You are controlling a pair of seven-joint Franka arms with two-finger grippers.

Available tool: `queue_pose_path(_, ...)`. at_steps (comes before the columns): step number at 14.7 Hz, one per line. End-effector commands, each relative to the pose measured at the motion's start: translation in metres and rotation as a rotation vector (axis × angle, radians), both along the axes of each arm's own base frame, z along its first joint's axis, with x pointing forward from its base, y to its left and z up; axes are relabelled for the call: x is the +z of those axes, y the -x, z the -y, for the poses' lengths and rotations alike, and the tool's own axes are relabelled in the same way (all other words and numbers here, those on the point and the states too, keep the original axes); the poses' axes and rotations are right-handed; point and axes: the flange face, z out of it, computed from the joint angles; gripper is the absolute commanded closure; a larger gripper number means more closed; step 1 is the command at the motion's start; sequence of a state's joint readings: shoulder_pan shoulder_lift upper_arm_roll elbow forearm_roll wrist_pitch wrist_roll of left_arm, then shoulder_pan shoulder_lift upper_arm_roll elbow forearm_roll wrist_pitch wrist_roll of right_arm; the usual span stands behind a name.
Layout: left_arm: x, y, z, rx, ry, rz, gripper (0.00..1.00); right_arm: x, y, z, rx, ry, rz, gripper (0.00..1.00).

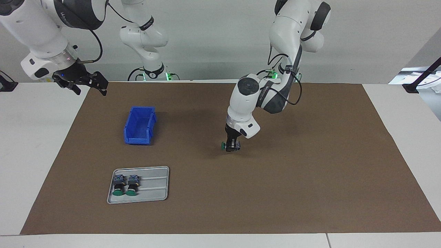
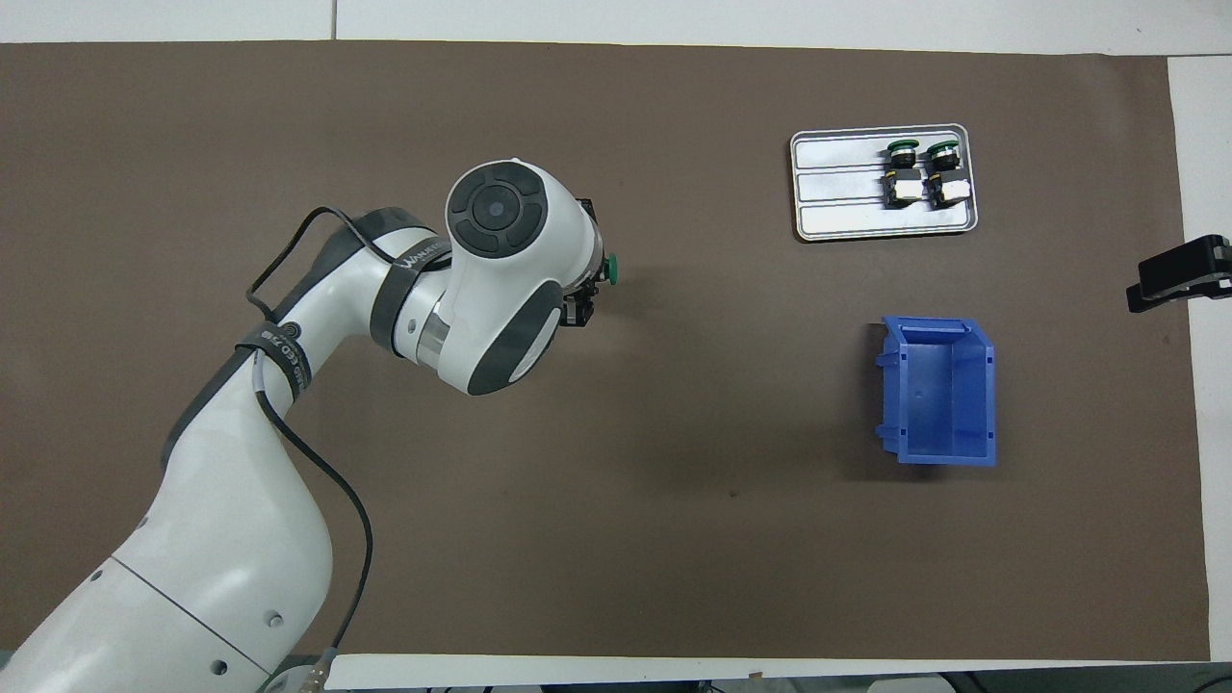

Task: Place and press button with both arms
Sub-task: 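Raise the left gripper and bring it level beside the button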

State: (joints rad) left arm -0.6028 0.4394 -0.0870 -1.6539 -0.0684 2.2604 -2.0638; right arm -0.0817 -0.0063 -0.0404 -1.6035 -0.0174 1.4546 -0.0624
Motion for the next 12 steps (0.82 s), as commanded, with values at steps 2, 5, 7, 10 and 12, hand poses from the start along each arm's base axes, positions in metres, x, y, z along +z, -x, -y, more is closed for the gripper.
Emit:
queue_pose_path(2, 0.009, 0.007, -0.025, 0.004, 0.049, -0.023, 0.85, 0.001, 0.007, 0.0, 0.013, -0.016, 0.006, 0.02)
queue_pose_path(5, 0.01, -0.008, -0.044, 0.025, 0.169, -0.07, 0.85, 0.001, 0.007, 0.0, 0.015, -0.016, 0.006, 0.02)
queue_pose_path(7, 0.009, -0.012, -0.051, 0.014, 0.241, -0.092, 0.84, 0.001, 0.007, 0.0, 0.013, -0.016, 0.006, 0.02)
queue_pose_path(10, 0.008, -0.021, -0.063, -0.027, 0.371, -0.061, 0.81, 0.001, 0.007, 0.0, 0.013, -0.016, 0.006, 0.02)
queue_pose_path(12, 0.003, -0.019, -0.072, -0.052, 0.435, -0.057, 0.83, 0.001, 0.007, 0.0, 0.013, -0.016, 0.006, 0.02)
